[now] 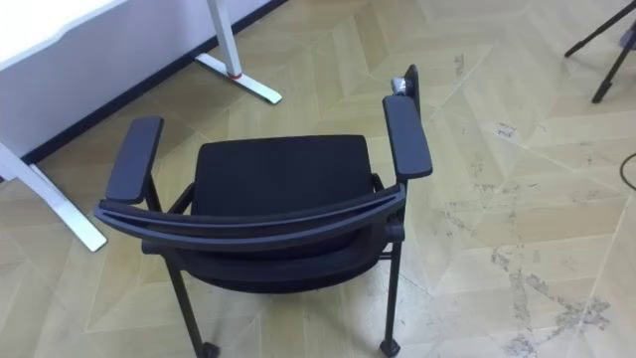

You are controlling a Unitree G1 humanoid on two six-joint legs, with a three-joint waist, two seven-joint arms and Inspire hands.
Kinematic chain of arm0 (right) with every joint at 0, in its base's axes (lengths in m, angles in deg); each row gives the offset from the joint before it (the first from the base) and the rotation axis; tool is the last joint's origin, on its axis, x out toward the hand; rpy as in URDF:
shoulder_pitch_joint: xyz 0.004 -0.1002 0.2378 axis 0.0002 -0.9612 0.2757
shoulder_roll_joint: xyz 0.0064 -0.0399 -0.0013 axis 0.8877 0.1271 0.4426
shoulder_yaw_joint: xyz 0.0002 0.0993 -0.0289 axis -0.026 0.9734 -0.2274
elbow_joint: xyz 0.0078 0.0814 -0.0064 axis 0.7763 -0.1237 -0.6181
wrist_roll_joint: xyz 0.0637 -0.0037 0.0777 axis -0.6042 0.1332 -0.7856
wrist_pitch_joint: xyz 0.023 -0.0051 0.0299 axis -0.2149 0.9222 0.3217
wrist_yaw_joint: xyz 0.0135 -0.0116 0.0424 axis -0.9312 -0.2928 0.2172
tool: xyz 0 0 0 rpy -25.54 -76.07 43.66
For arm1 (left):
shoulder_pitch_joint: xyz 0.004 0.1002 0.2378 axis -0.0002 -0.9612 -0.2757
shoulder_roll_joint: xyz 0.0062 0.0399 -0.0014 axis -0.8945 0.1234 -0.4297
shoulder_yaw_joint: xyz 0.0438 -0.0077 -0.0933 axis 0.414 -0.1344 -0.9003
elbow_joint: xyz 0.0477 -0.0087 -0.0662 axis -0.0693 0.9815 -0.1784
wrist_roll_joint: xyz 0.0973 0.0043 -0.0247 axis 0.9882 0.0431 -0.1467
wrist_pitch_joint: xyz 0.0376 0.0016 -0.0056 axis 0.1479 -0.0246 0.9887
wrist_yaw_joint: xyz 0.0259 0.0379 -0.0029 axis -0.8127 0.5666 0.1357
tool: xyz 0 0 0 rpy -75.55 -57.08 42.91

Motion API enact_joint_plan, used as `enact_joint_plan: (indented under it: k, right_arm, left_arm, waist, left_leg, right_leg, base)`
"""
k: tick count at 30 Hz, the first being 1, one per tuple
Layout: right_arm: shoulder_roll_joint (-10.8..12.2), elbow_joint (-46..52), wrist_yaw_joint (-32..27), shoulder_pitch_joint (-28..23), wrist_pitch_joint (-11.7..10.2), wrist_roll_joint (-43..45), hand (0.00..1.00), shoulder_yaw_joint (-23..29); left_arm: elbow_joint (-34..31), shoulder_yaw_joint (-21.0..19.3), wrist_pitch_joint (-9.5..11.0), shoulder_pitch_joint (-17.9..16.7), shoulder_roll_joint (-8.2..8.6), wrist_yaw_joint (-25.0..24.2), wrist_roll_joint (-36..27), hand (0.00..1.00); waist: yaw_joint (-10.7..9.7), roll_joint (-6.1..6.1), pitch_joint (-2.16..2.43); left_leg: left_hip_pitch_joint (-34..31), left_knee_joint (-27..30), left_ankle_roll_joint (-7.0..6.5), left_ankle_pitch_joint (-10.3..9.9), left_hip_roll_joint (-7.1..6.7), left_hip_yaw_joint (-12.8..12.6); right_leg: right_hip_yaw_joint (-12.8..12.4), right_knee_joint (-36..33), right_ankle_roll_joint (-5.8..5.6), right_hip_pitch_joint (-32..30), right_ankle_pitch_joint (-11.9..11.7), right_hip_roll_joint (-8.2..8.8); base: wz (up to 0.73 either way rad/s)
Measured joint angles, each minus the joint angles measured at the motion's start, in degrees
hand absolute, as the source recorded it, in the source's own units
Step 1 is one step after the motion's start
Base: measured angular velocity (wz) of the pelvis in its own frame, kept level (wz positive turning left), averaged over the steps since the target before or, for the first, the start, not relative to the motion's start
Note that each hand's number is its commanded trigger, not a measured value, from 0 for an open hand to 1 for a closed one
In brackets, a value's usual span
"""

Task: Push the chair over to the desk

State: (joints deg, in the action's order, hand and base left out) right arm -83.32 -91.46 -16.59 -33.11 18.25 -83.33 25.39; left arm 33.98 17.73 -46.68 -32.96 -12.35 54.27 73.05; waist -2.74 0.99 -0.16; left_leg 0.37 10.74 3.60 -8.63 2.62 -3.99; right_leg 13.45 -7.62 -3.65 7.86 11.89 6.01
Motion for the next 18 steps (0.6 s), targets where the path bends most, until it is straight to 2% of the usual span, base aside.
enact_joint_plan:
  k: [9, 12, 18]
  right_arm:
    - [0.09, -0.69, -0.66, 0.17, 0.14, -0.07, 0.00, 0.12]
    - [0.10, -0.69, -1.14, 0.17, 0.88, -0.31, 0.00, 0.71]
    - [0.10, -0.69, -1.67, 0.24, 1.21, -0.56, 0.00, 0.93]
  left_arm:
    - [0.18, -1.08, -0.04, 0.13, -0.13, -0.26, 1.05, 0.00]
    - [0.26, -2.18, -0.11, 0.18, -0.09, -0.33, 2.20, 0.00]
    - [0.25, -2.42, -0.48, 0.10, -0.04, -0.08, 1.83, 0.00]
  waist:
    - [0.04, 0.54, 0.08]
    - [0.08, 0.76, 0.04]
    - [-0.01, 0.68, 0.01]
  left_leg:
    - [0.15, -0.09, 0.00, 0.00, -0.02, -0.25]
    - [0.25, -0.09, 0.00, 0.00, -0.02, -0.25]
    - [0.25, -0.09, 0.00, 0.00, -0.02, -0.24]
  right_leg:
    - [-0.73, -0.04, 0.01, -0.10, -0.01, 0.01]
    - [-0.74, -0.06, 0.01, 0.04, -0.01, 0.00]
    - [-0.82, 0.01, 0.06, 0.02, 0.04, 0.01]
  base:
    - [-0.01]
    - [0.00]
    - [0.00]
